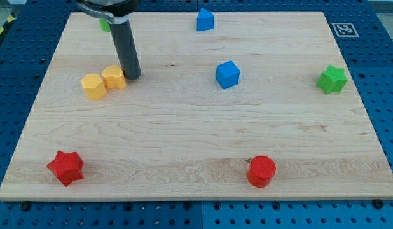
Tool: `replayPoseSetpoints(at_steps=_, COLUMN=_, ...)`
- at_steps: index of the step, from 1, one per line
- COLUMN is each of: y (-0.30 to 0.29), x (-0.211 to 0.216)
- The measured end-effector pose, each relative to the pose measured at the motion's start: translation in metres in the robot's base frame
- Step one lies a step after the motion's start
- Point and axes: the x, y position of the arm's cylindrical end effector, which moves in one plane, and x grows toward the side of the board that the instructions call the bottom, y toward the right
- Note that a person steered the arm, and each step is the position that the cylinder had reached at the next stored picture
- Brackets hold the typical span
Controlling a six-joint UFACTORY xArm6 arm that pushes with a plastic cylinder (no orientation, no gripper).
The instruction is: Move the red star towards the bottom center
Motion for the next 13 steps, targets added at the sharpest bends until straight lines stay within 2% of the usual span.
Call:
replayPoseSetpoints(at_steps=2, y=0.004, x=0.000)
replayPoseSetpoints(at_steps=4, y=0.056, x=0.006)
replayPoseSetpoints(at_steps=6, y=0.067, x=0.084)
replayPoseSetpoints(at_steps=7, y=0.007, x=0.099)
replayPoseSetpoints(at_steps=8, y=-0.079, x=0.099)
replayPoseSetpoints(at_steps=9, y=-0.147, x=0.124)
replayPoseSetpoints(at_steps=10, y=-0.150, x=0.185)
replayPoseSetpoints(at_steps=11, y=-0.094, x=0.224)
replayPoseSetpoints(at_steps=12, y=-0.042, x=0.211)
replayPoseSetpoints(at_steps=13, y=-0.014, x=0.195)
